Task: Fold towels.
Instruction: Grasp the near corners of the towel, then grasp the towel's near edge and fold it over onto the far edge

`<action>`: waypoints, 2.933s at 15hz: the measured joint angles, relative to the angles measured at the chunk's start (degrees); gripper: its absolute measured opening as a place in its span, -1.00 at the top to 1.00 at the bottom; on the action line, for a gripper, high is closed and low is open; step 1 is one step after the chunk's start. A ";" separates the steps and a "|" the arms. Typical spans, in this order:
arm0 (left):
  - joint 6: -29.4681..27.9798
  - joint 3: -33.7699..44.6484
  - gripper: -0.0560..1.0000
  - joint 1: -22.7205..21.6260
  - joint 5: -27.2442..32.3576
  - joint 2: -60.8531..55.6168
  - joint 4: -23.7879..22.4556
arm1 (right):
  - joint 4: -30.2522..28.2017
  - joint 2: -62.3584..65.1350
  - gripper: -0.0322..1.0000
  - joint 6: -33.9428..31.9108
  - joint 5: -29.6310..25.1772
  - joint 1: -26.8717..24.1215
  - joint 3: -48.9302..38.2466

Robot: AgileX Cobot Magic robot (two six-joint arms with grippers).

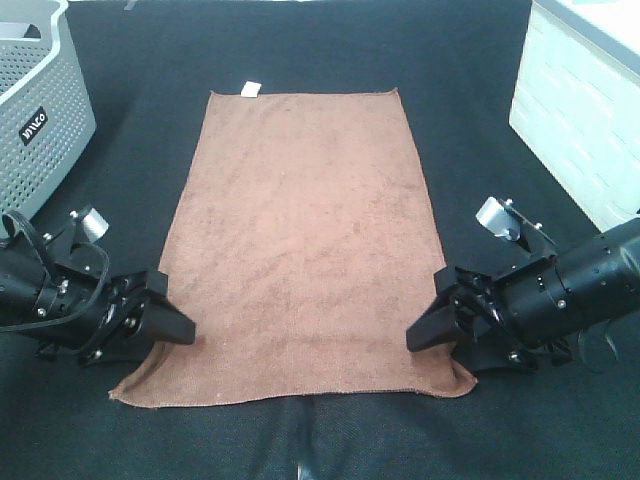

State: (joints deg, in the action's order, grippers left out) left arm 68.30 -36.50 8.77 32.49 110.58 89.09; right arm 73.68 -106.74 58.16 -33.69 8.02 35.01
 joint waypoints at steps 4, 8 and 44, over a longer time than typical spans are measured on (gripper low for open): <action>1.03 0.00 0.88 0.06 -1.43 1.20 -0.46 | -1.55 -0.97 0.86 -3.55 4.41 0.11 0.06; 0.46 0.23 0.88 0.29 -2.92 -0.80 -5.27 | -2.69 -0.97 0.94 -5.84 3.04 0.11 0.06; -36.96 -58.16 0.89 0.29 -4.58 14.95 -50.94 | -37.18 -24.98 0.94 -36.44 -8.42 0.17 73.97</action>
State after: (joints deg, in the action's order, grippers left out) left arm 31.34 -94.65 9.05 27.90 125.54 38.16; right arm 36.50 -131.72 21.72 -42.11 8.19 108.98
